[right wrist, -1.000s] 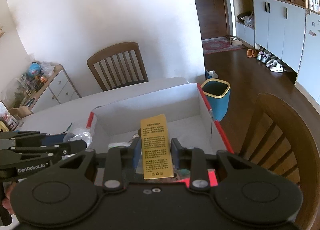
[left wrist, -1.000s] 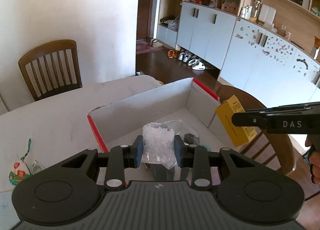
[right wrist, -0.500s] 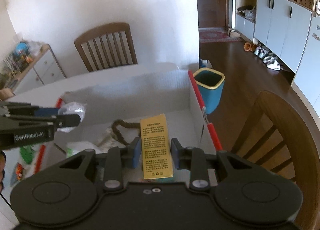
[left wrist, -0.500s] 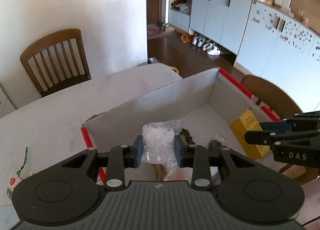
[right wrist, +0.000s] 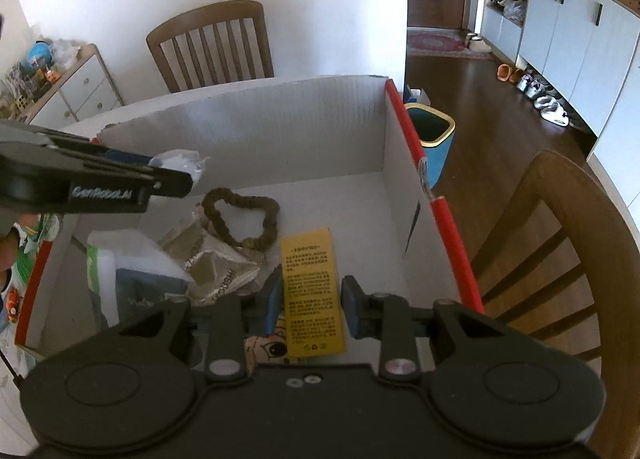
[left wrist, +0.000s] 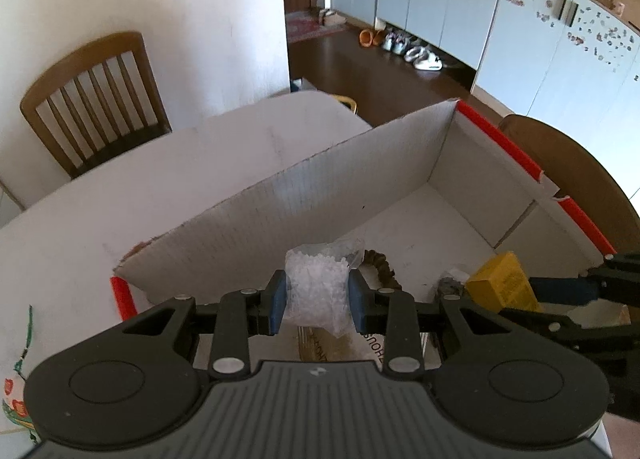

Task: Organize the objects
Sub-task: 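Carry the white bag and yellow box over into the red box, then open both grippers to release the white bag and yellow box inside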

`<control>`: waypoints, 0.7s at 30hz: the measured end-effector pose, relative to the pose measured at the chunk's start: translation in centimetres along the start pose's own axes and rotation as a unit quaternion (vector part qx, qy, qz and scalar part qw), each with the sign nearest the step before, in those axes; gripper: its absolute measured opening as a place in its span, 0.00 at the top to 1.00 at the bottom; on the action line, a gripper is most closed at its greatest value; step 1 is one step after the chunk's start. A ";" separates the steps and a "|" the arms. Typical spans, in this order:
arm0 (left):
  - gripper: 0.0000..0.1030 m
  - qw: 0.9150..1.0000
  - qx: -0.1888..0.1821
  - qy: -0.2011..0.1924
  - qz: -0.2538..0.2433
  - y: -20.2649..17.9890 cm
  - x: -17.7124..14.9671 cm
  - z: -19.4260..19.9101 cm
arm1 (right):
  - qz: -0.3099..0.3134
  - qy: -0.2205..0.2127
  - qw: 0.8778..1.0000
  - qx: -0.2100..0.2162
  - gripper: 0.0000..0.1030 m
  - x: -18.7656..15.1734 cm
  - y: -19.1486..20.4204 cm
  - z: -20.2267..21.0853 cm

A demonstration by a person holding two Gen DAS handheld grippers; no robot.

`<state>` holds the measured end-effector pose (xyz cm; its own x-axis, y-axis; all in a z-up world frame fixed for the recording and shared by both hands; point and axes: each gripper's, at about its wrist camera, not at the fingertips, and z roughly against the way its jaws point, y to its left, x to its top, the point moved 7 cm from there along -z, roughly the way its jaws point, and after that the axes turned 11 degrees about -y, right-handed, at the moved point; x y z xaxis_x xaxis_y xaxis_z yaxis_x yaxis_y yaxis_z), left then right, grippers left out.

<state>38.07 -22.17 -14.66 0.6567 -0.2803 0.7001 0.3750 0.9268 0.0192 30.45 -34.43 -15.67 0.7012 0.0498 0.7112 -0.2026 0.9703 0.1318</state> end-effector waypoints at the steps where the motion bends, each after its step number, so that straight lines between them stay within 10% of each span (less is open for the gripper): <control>1: 0.70 1.000 0.000 0.005 0.001 0.0 -0.1 -0.3 | 0.000 0.001 1.000 0.000 0.71 0.0 -0.1 -0.1; 21: 0.66 0.999 -0.008 0.033 0.021 0.5 -0.9 -1.9 | -0.012 -0.002 1.000 0.016 0.67 0.4 -0.8 0.3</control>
<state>38.90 -21.87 -16.64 0.7138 -0.2583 0.6510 0.3570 0.9339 -0.0208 30.74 -35.24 -15.26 0.7041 0.0253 0.7096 -0.2073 0.9632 0.1714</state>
